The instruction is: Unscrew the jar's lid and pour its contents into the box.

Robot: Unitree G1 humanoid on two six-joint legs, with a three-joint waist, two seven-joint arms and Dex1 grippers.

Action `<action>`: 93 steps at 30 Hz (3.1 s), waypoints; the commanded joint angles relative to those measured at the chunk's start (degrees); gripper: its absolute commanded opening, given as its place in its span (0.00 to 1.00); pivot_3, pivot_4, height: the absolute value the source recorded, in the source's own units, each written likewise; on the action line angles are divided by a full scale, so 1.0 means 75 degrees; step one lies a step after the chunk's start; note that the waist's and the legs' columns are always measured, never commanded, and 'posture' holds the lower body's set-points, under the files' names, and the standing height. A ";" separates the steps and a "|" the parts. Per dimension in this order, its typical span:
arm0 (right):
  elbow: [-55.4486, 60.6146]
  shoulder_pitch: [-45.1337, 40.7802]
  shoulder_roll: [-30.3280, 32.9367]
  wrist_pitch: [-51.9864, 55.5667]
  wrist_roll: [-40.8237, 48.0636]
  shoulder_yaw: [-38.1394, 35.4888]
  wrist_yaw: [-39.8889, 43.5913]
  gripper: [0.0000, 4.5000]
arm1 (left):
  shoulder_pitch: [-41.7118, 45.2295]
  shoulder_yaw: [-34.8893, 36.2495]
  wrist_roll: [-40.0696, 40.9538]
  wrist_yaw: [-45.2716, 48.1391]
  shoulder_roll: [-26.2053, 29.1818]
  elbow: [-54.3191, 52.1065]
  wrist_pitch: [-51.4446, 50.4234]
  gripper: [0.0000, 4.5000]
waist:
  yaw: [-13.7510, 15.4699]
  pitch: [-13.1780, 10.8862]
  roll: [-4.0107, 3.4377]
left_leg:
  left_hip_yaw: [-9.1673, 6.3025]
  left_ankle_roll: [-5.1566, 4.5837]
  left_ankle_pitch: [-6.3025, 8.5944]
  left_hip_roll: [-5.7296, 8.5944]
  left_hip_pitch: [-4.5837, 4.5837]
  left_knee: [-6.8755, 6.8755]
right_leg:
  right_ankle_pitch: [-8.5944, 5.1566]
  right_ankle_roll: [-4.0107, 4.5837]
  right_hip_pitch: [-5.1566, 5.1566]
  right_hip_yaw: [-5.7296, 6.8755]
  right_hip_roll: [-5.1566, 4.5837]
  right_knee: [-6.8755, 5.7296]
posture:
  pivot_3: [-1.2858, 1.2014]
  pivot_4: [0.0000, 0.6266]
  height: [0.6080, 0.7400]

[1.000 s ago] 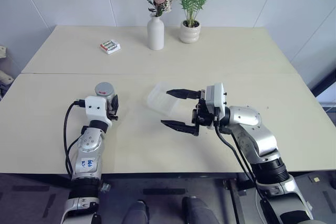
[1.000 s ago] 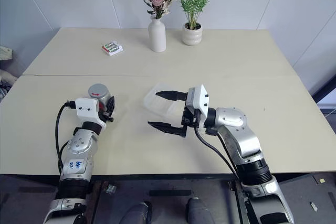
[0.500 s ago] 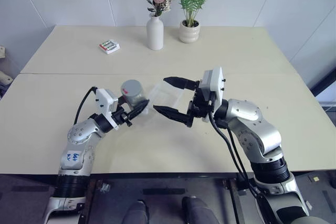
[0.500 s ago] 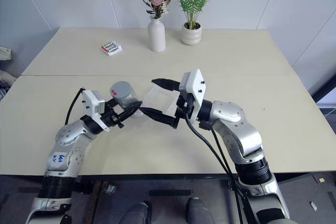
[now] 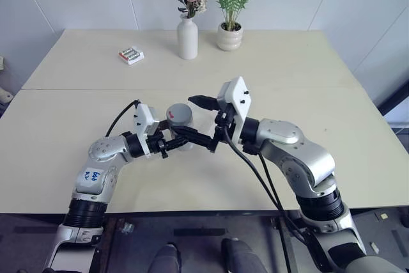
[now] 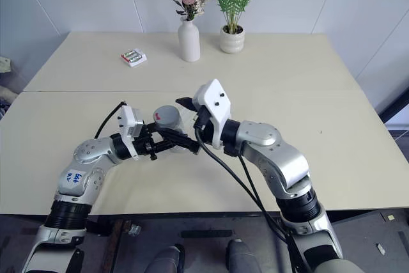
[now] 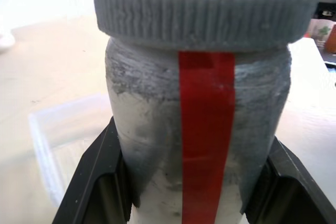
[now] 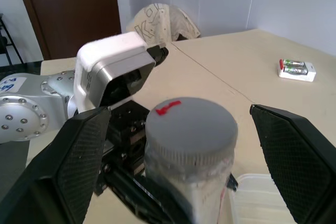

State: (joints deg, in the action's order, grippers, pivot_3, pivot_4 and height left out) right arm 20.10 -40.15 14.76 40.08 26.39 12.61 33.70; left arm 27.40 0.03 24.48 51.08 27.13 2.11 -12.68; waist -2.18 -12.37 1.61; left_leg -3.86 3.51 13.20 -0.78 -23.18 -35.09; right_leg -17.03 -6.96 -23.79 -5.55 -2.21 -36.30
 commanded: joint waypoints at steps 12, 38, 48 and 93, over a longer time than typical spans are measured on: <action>-0.0107 -0.0233 -0.0353 0.0198 -0.0609 0.0215 -0.0523 1.00 | 0.0284 -0.0091 -0.0177 0.0032 -0.0241 0.0011 0.0021 0.46 | -0.0010 0.0000 0.0000 | 0.0000 0.0000 0.0000 0.0003 -0.0003 -0.0002 | 0.0000 0.0000 -0.0003 0.0001 0.0000 -0.0004 | 0.52 0.24 1.00; -0.0309 -0.0250 -0.0429 0.0245 -0.0359 -0.0098 -0.0250 0.57 | 0.0283 -0.0077 -0.0154 -0.0075 -0.0314 -0.0157 -0.0053 0.46 | -0.0093 0.0000 0.0000 | 0.0000 -0.0001 0.0000 0.0004 -0.0003 -0.0003 | 0.0000 0.0000 -0.0002 0.0000 -0.0001 -0.0010 | 0.52 0.24 1.00; -0.0611 -0.0650 0.0615 0.0160 0.0822 -0.0174 0.2657 0.57 | 0.0377 -0.0024 0.0334 0.1075 -0.0093 -0.0167 -0.0254 0.46 | -0.0135 0.0000 0.0000 | 0.0000 -0.0002 -0.0001 0.0004 -0.0002 -0.0006 | 0.0000 -0.0001 -0.0001 0.0001 0.0000 -0.0013 | 0.52 0.24 1.00; -0.2944 -0.1703 0.0936 -0.1825 0.0947 -0.0655 0.5719 0.99 | -0.0213 0.0363 0.0767 0.2125 0.0290 -0.0979 -0.0237 0.46 | -0.0140 -0.0001 -0.0001 | -0.0007 -0.0003 -0.0002 0.0003 0.0003 -0.0021 | 0.0000 -0.0002 0.0004 0.0003 0.0001 -0.0028 | 0.52 0.24 1.00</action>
State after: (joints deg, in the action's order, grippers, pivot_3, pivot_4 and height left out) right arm -4.56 -52.55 21.96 27.24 32.23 9.41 77.15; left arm 26.04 2.24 29.55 67.23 28.56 -3.18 -14.41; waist -3.22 -12.38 1.60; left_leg -3.91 3.48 13.18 -0.76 -23.16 -35.25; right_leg -17.03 -6.97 -23.76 -5.53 -2.20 -36.51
